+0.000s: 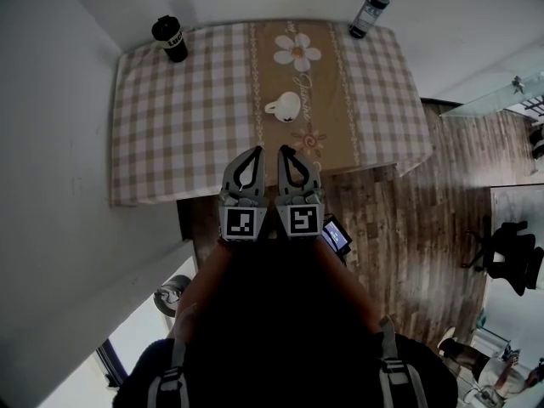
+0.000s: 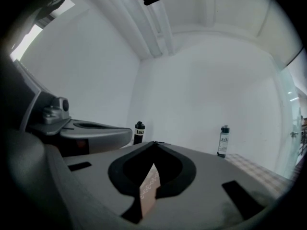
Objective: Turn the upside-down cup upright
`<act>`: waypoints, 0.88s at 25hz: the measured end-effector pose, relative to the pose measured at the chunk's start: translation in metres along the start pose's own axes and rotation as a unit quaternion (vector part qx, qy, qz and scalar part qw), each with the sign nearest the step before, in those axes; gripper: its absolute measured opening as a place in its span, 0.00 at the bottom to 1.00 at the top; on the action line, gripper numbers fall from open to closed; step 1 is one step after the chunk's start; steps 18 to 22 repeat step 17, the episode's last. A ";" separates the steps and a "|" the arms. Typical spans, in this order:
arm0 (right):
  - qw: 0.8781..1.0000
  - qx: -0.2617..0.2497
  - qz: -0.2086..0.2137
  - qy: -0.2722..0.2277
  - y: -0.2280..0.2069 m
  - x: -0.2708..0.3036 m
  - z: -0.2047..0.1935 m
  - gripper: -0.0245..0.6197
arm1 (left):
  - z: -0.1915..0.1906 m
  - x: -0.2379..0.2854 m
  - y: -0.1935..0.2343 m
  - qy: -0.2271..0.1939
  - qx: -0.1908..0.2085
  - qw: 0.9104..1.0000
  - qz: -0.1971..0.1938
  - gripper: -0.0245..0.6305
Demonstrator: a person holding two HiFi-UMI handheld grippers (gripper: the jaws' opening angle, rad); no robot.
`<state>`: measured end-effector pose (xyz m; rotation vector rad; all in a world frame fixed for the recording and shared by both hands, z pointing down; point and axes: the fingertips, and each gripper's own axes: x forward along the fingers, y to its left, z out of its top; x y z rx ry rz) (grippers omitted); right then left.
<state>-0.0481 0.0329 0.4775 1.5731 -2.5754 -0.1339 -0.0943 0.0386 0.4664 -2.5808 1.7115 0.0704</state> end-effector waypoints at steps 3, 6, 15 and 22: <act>1.000 -0.001 0.001 0.003 0.001 0.005 -0.001 0.04 | -0.001 0.002 0.003 0.001 -0.003 1.000 -0.002 0.04; 1.000 -0.001 0.001 0.006 0.003 0.009 -0.002 0.04 | -0.002 0.004 0.006 0.001 0.003 1.000 -0.006 0.04; 1.000 0.009 0.004 0.016 0.007 0.023 -0.010 0.04 | -0.004 0.009 0.015 -0.001 0.010 1.000 -0.008 0.04; 1.000 0.011 0.005 0.016 0.009 0.027 -0.010 0.04 | -0.005 0.010 0.018 0.000 0.011 1.000 -0.009 0.04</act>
